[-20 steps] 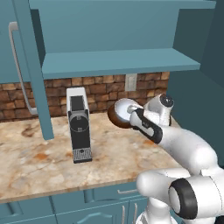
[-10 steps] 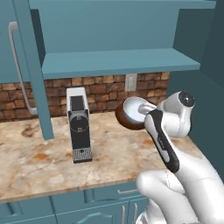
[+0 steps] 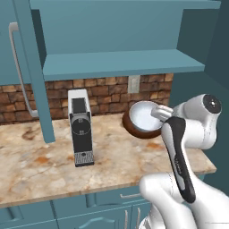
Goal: Pick up the bowls on the counter and stack them on top of one another in the open cabinet. Place the smaller bowl on top of the larger bowl.
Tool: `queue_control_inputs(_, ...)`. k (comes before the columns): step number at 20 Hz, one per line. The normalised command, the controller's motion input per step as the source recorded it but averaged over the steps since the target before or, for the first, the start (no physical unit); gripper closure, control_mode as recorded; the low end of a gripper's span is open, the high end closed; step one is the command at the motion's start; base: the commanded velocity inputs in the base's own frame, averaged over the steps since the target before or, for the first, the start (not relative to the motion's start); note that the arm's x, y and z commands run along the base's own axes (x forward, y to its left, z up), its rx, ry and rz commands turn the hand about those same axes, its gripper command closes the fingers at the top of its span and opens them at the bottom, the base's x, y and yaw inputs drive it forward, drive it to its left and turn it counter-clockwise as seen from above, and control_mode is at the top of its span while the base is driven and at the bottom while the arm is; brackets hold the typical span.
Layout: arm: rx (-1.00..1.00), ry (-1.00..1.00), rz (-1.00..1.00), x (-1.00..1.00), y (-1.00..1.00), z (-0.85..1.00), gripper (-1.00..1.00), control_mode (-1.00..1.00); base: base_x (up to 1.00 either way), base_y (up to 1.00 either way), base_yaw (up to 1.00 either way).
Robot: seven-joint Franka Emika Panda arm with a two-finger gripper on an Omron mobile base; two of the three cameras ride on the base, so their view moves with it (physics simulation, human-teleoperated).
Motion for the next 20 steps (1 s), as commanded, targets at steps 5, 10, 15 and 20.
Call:
queue_control_inputs(5,0.00,0.00,-0.01,-0.62,-0.01,0.57,1.00,-1.00,0.00,0.00,0.00)
queue_control_inputs(10,0.00,0.00,-0.03,-0.51,0.00,0.67,1.00,-1.00,0.00,0.00,0.00)
queue_control_inputs(15,0.00,0.00,-0.06,-0.32,0.00,0.71,1.00,-1.00,0.00,0.00,0.00)
queue_control_inputs(20,0.00,0.00,-0.06,-0.24,0.05,0.70,1.00,-1.00,0.00,0.00,0.00)
